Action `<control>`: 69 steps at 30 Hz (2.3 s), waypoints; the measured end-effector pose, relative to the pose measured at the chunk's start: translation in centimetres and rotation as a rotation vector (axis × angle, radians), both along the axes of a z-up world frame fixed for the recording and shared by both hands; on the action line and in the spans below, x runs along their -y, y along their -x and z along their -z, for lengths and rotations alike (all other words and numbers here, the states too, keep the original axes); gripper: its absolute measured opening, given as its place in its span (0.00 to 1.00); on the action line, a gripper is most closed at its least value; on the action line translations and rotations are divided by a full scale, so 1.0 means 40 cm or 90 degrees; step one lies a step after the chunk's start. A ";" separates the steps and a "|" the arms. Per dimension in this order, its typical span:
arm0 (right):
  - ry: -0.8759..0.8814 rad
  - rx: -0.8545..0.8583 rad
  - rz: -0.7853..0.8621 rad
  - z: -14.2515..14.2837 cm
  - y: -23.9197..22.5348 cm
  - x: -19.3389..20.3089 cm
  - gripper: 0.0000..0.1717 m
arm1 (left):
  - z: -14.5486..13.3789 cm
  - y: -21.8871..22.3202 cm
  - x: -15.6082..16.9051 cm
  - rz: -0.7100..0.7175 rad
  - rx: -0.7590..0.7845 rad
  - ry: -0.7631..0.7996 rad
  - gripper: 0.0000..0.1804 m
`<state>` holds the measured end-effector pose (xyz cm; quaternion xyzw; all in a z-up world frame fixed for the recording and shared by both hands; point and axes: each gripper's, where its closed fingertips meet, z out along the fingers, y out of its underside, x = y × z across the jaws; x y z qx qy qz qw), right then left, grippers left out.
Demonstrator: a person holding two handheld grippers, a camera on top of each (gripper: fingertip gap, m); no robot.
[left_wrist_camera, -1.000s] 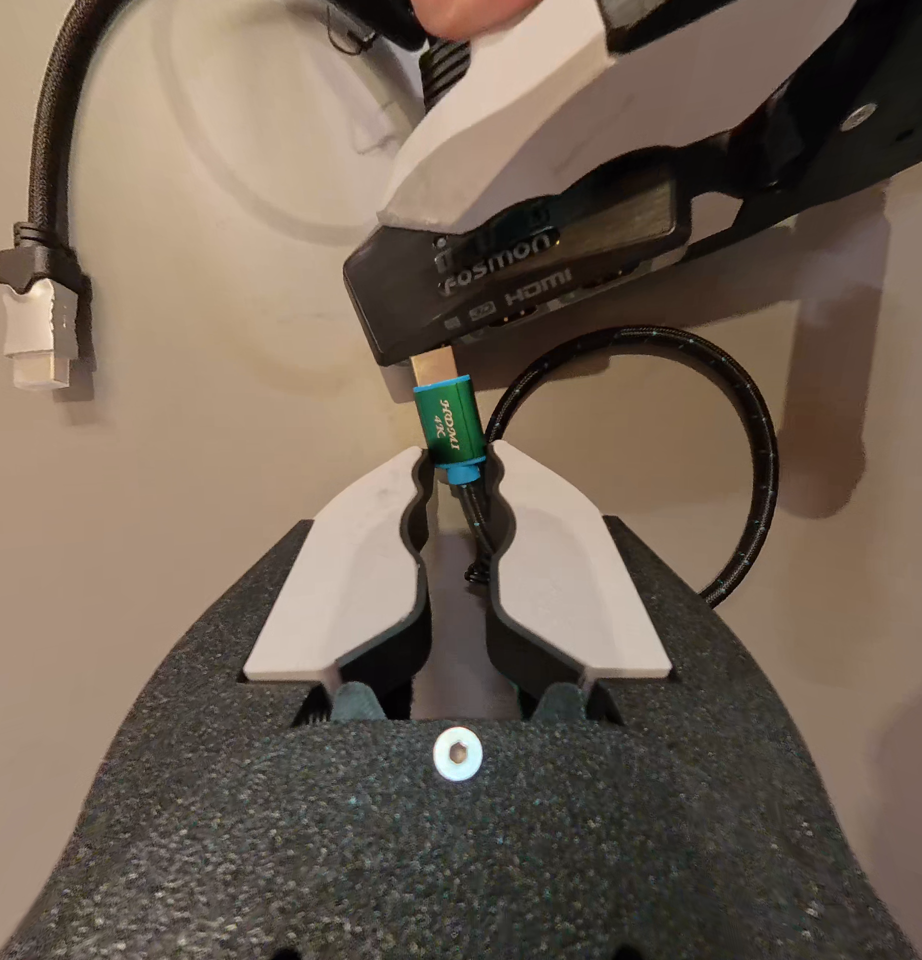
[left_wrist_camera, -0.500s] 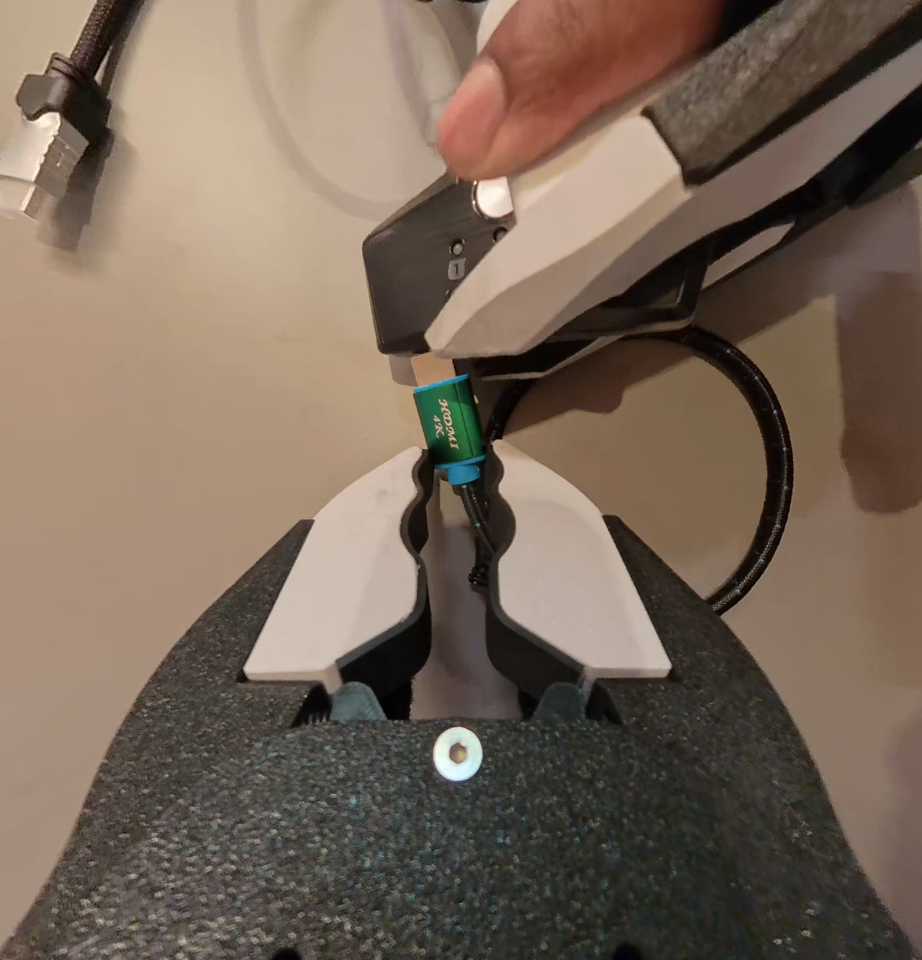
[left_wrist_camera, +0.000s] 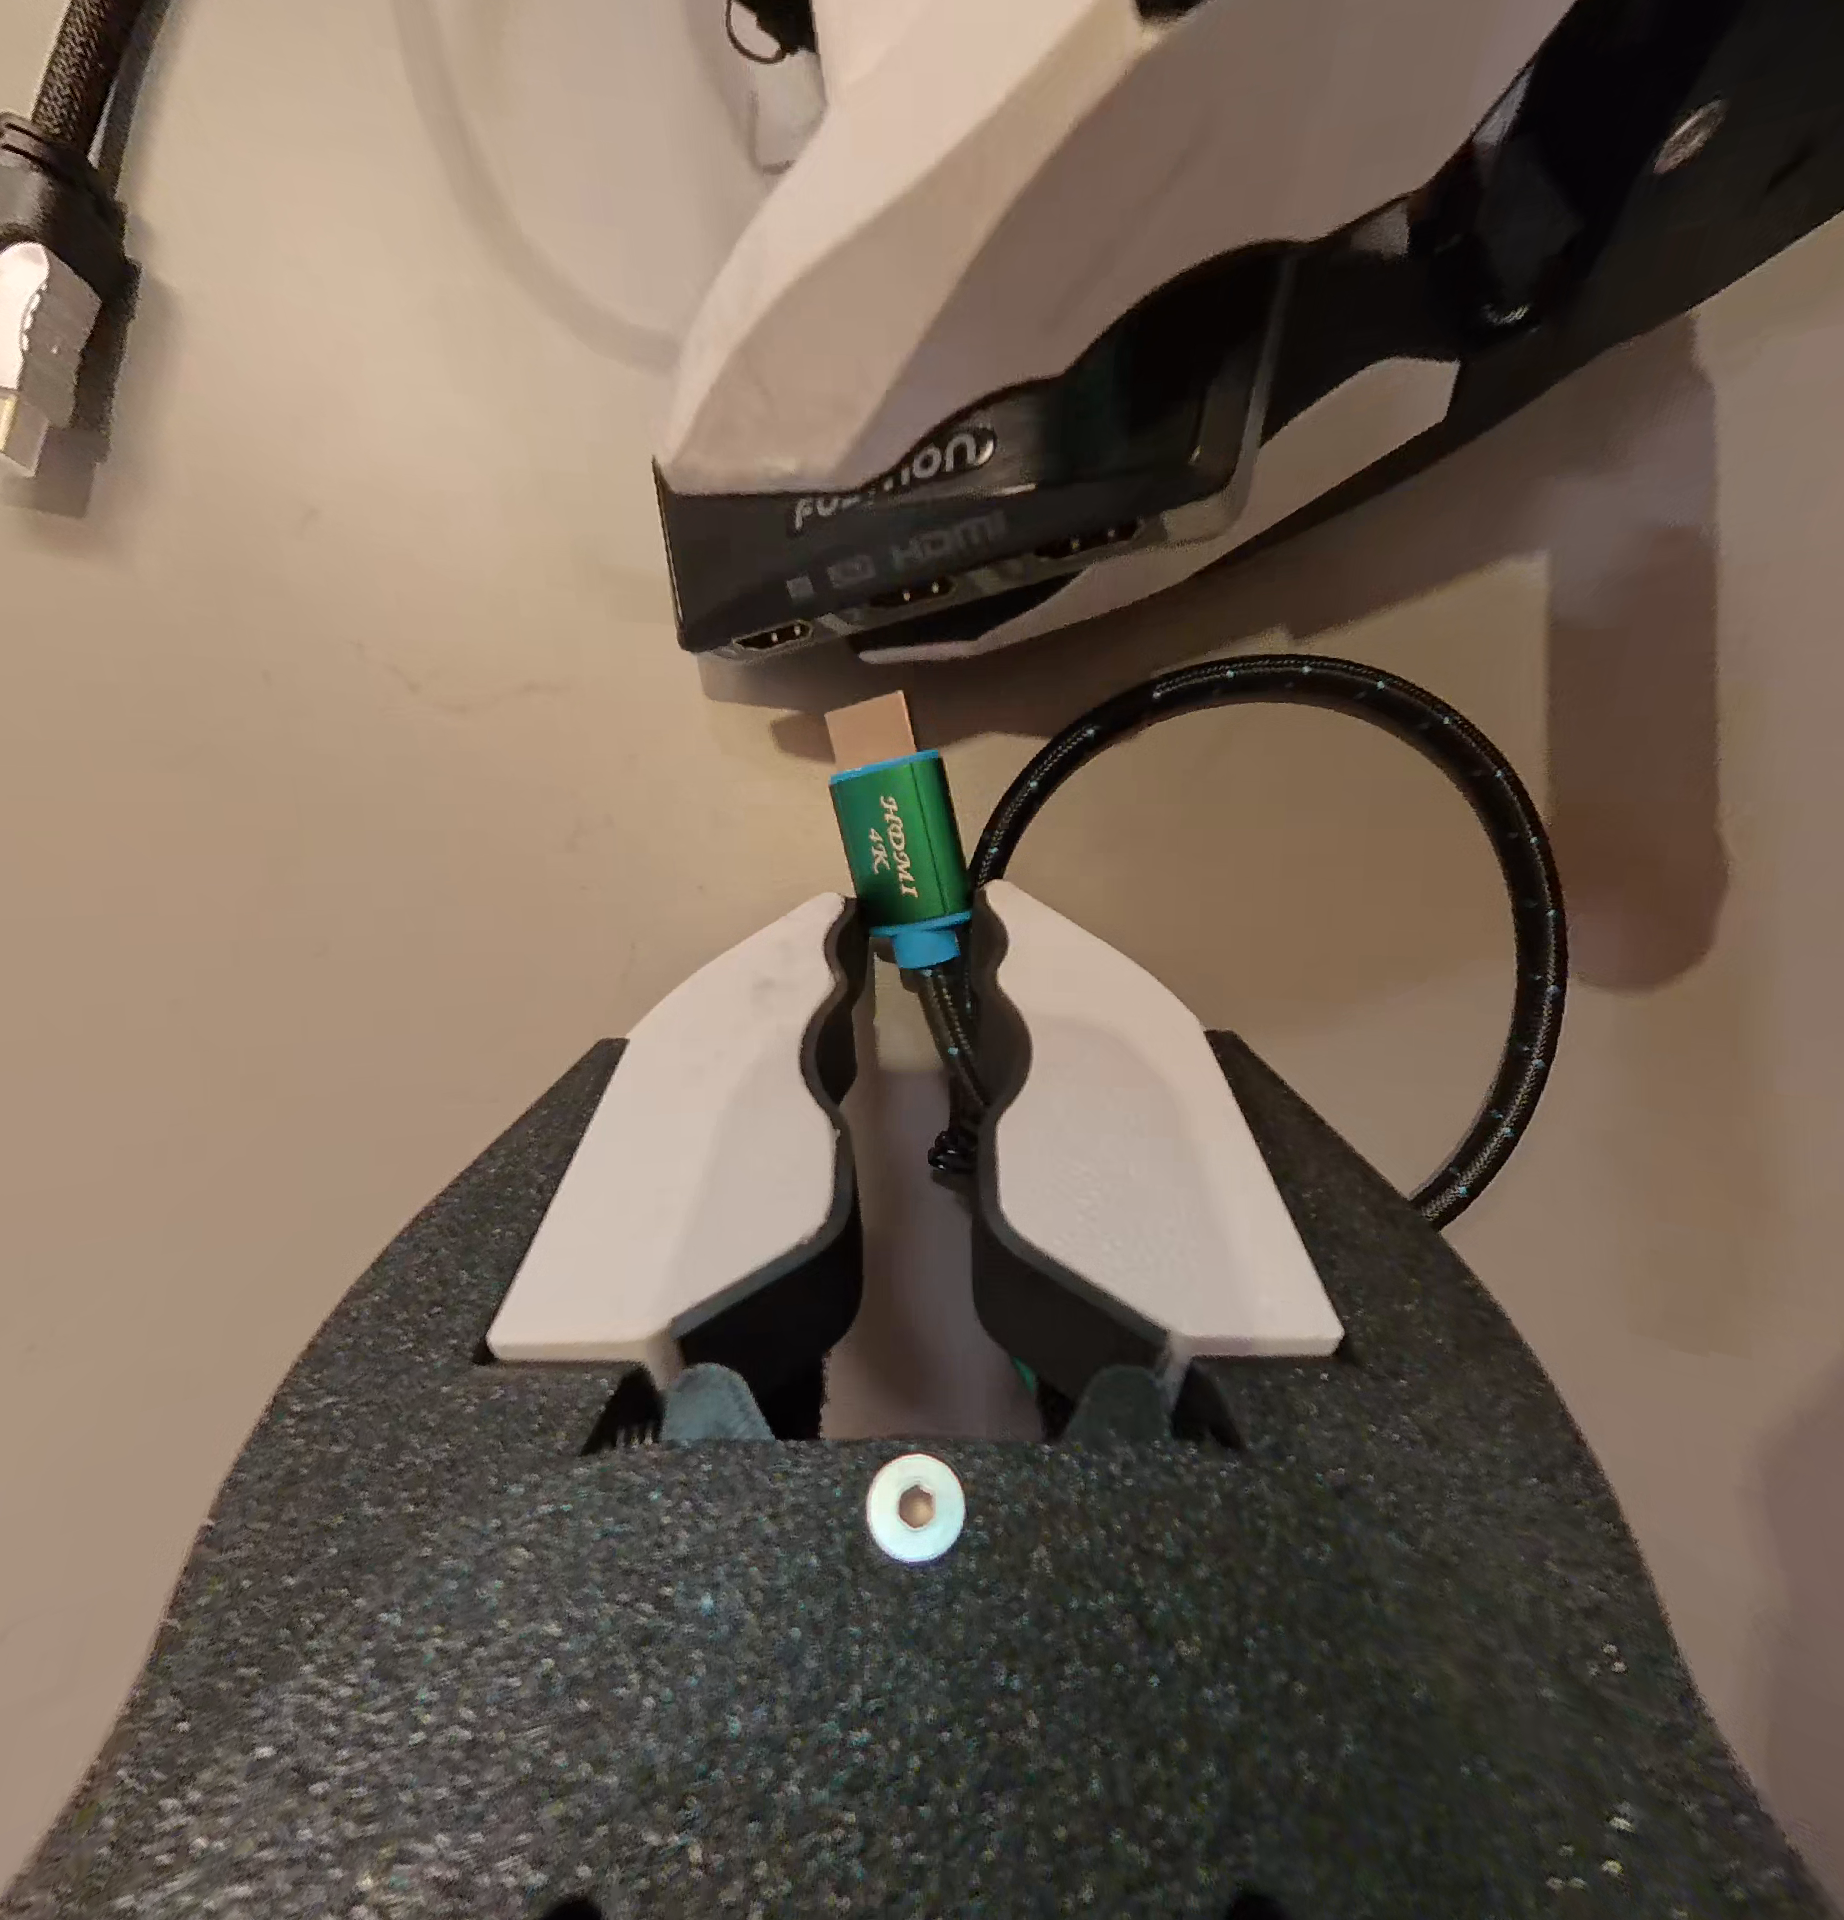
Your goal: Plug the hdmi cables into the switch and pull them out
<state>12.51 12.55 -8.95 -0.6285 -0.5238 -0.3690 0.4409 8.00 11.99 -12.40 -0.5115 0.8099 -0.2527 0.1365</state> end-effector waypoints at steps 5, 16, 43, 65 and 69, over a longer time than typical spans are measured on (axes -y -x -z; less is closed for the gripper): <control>0.031 -0.014 0.019 0.007 -0.019 0.004 0.19 | 0.000 -0.001 0.000 0.000 0.000 0.002 0.11; 0.056 -0.029 0.044 0.000 -0.053 0.006 0.15 | 0.000 -0.001 0.003 0.002 0.001 0.002 0.11; 0.036 0.066 -0.109 0.007 0.051 0.038 0.13 | -0.003 0.010 0.010 0.027 -0.019 -0.066 0.10; 0.058 0.060 -0.120 0.009 0.069 0.036 0.13 | -0.003 0.023 0.014 0.040 -0.039 -0.099 0.10; 0.057 0.041 -0.125 -0.003 0.071 0.038 0.13 | -0.008 0.024 0.017 0.038 -0.036 -0.066 0.10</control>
